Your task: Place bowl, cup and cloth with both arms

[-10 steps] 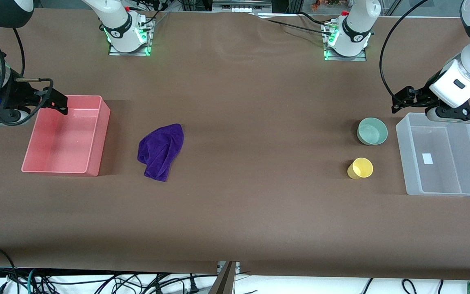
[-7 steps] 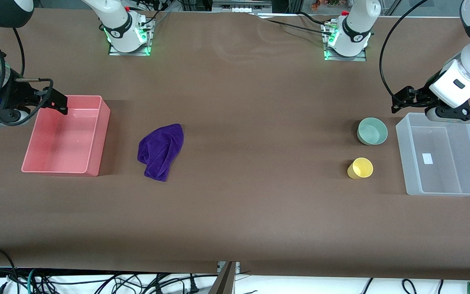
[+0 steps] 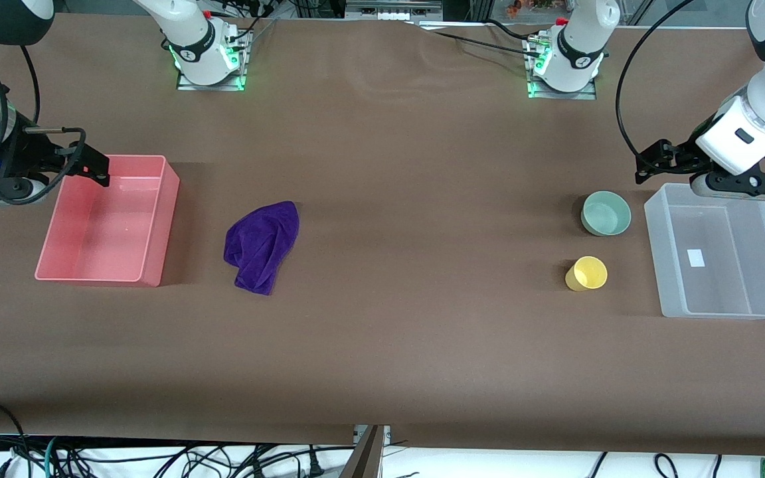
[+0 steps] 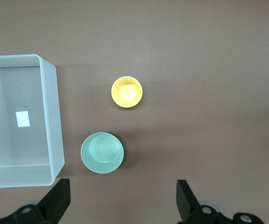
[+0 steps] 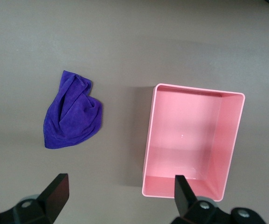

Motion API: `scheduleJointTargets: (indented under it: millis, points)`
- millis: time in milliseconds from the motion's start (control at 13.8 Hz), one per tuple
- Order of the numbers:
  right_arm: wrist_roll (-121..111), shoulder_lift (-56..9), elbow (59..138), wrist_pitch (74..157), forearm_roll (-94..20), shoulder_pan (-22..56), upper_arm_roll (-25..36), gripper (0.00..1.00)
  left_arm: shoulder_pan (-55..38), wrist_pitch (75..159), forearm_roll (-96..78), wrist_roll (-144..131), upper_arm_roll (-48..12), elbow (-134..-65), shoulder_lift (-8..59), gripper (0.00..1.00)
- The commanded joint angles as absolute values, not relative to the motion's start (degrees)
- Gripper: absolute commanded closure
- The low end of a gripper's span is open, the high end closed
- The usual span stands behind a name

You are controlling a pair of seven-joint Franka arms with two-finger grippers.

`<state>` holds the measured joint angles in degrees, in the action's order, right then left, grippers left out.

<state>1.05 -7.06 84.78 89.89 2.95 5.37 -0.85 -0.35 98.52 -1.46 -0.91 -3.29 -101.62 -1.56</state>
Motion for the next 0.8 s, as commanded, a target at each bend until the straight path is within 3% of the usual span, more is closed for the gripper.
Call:
scheduleJointTargets:
  millis: [0, 725]
  points:
    - [0.97, -7.21, 84.11, 89.39, 2.02, 5.01, -0.88, 0.00, -0.44, 97.82, -1.93, -1.49, -3.60, -100.64, -1.50, 0.00]
    - [1.05, -7.73, 84.11, 89.74, 1.41, 5.01, -0.97, 0.00, -0.79, 96.95, -1.85, -1.23, -3.43, -100.46, -0.97, 0.00]
